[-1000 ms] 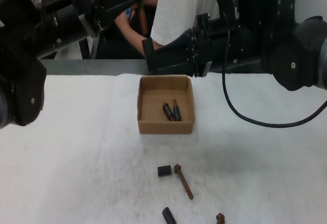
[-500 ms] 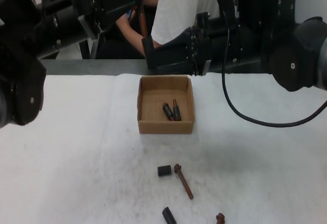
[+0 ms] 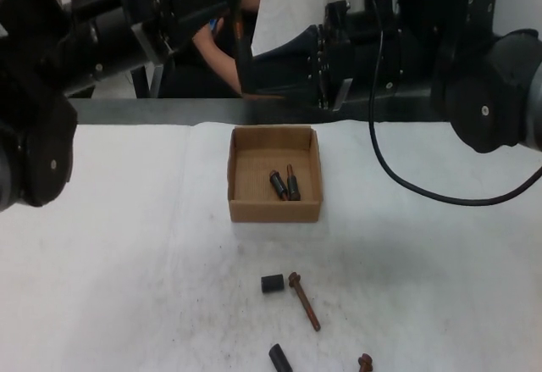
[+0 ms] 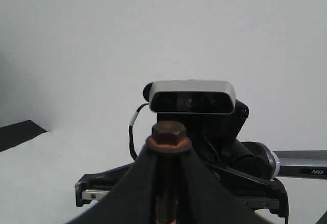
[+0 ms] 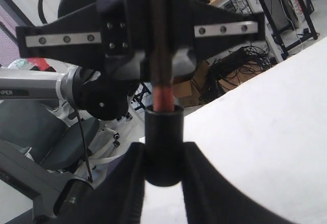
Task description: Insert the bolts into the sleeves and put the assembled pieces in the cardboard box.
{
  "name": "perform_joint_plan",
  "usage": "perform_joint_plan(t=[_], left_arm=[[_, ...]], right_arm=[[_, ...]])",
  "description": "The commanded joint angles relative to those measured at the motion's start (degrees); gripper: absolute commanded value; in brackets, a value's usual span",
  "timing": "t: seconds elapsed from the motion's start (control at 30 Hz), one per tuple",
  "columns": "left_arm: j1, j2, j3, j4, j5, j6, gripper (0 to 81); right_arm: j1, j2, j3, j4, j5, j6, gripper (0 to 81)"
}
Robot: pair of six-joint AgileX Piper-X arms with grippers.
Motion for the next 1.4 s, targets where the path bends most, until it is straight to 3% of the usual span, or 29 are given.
perform_joint_plan(t=[0.0,0.7,0.77,0.97,1.0,1.37], left_arm=[[-0.2,-0.4,1.0,1.1,1.2,0.8,0.3],[-1.5,-0.4,2.9,1.5,10.8,0.7,1.0],[-1.5,-0.4,2.9,2.6,11.8,0.7,6.9],[-1.5,-0.4,2.9,5.3,11.9,-0.2,45.0],[-1.5,-0.4,2.9,5.7,11.9,-0.6,47.4],[-1.5,-0.4,2.9,6.2,12.9,-0.9,48.6]], right_arm=[[0.0,-0.8,-0.5,-1.4,-0.3,0.4,0.8],[0.0,-0.8,-0.5,-1.4,-0.6,0.4,0.8],[0.0,-0.8,-0.5,-1.4,-0.9,0.4,0.8],[0.0,-0.8,-0.5,-1.4,-1.5,0.5,0.8],[0.0,-0.8,-0.5,-1.4,-1.5,0.5,0.8],[0.0,-0.8,-0.5,-1.4,-1.5,0.5,0.8]])
